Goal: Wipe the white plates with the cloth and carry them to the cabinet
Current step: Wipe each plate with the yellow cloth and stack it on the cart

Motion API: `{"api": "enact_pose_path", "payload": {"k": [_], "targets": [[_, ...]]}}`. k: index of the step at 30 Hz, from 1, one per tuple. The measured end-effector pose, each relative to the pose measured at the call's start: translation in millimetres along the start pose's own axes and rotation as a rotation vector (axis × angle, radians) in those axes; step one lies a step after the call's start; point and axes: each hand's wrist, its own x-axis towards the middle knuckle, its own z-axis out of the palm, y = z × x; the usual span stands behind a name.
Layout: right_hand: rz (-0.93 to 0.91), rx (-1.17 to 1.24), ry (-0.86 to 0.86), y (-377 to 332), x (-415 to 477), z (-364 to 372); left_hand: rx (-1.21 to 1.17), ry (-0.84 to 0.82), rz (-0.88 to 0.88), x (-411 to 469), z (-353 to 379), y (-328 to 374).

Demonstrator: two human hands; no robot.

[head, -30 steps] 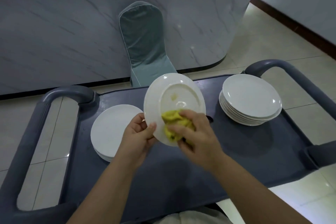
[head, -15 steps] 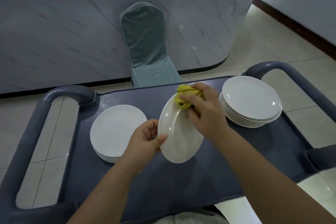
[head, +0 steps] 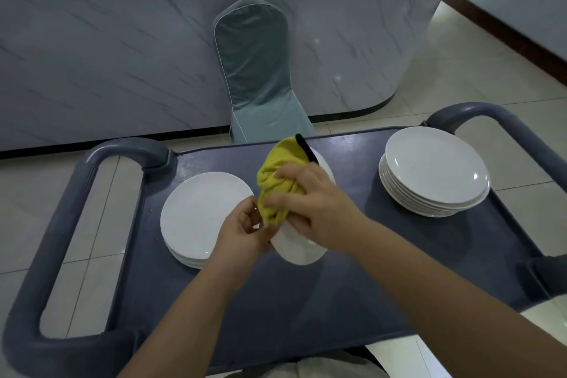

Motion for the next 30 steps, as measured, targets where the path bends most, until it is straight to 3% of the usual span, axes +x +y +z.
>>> {"api": "enact_pose_path", "payload": {"k": [4, 7, 9, 11, 13, 17, 22, 27, 30], "targets": [[0.443, 0.087, 0.201, 41.9, 15.2, -7.9, -0.021, 0.013, -0.021, -4.9, -2.8, -3.4], [0.730, 0.253, 0.338, 66.8, 0.8, -15.5, -0.256, 0.038, -0.031, -4.3, -5.2, 0.6], [0.824, 0.235, 0.368, 64.6, -23.4, -16.4, -0.402, 0.111, -0.060, 2.4, -5.5, 1.5], [0.817, 0.182, 0.437, 44.3, -49.6, -6.4, -0.516, 0.171, -0.099, 11.6, 0.8, 1.2], [0.677, 0.112, 0.452, 10.7, -62.3, 14.1, -0.618, 0.199, -0.137, 21.1, 14.6, -0.4], [0.365, -0.061, 0.295, -27.4, -60.9, 45.1, -0.627, 0.214, -0.216, 33.0, 37.0, -1.2], [0.683, -0.092, 0.424, -0.1, -89.3, 16.2, -0.805, 0.171, -0.197, 32.2, 32.2, 1.2], [0.478, -0.025, 0.297, -25.3, -61.6, 36.5, -0.618, 0.147, -0.224, 33.4, 42.9, 0.7], [0.591, 0.072, 0.355, -3.2, -77.3, 25.4, -0.573, 0.073, -0.224, 32.5, 28.4, 3.3]]}}
